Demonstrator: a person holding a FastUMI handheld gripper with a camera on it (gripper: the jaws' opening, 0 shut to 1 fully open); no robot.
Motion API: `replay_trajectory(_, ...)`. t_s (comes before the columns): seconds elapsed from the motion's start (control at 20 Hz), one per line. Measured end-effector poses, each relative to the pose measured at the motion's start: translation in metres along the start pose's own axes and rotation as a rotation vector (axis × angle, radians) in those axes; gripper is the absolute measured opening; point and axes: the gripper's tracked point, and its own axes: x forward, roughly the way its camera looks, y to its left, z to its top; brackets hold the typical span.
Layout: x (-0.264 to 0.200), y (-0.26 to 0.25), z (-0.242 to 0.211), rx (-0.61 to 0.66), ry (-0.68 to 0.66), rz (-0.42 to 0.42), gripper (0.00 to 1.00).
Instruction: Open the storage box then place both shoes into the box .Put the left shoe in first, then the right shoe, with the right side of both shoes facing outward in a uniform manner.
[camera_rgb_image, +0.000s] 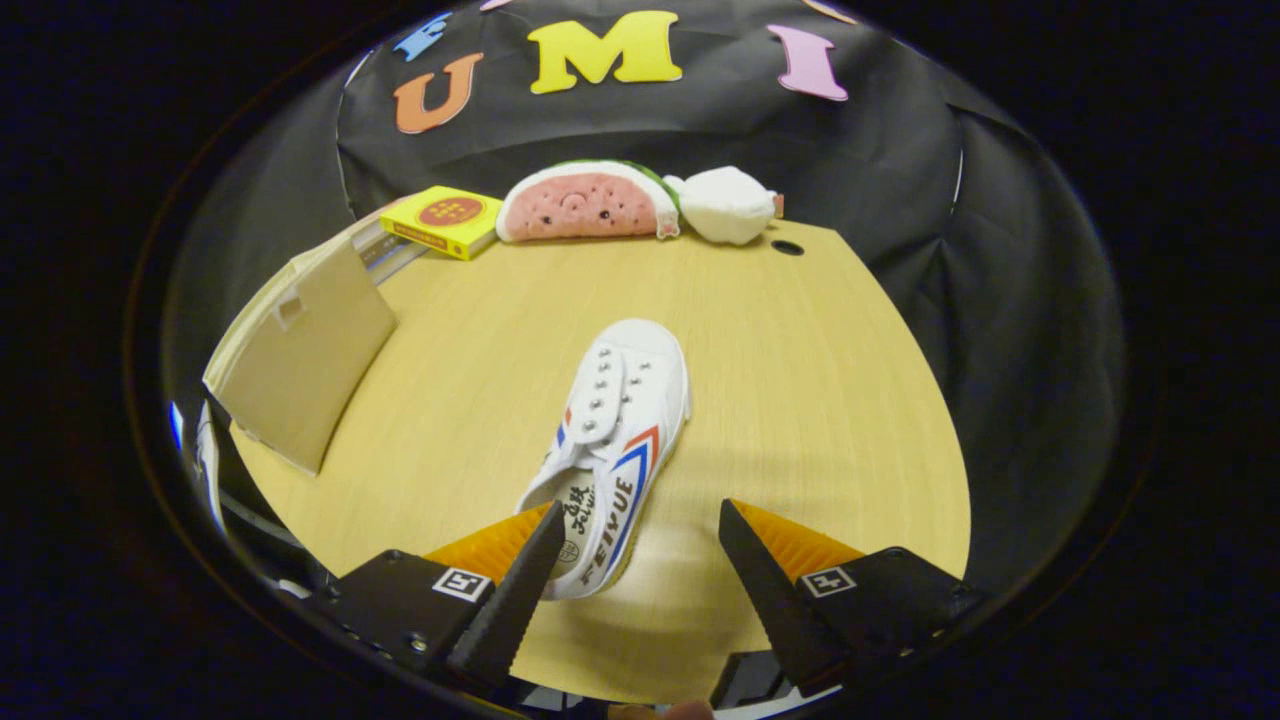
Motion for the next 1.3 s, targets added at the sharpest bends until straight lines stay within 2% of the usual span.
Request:
replay_trajectory(0.1,0.012,0.000,-0.001,0.018,0.023,0.007,0.96)
replay_trajectory(0.15,0.019,0.002,-0.001,0.026,0.040,0.012,0.90)
replay_trajectory(0.35,0.028,0.013,0.000,0.071,0.102,0.061,0.55)
replay_trajectory(0.5,0.026,0.010,0.000,0.097,0.134,0.041,0.30)
replay_trajectory(0.55,0.025,0.005,-0.001,0.120,0.154,0.015,0.22)
replay_trajectory(0.65,0.027,0.005,-0.002,0.206,0.194,0.019,0.01)
replay_trajectory(0.8,0.021,0.002,0.006,0.264,0.186,0.008,0.01)
replay_trajectory(1.05,0.005,0.025,0.009,0.401,0.212,0.036,0.00)
replay_trajectory(1.3,-0.014,0.052,0.018,0.458,0.194,0.035,0.00)
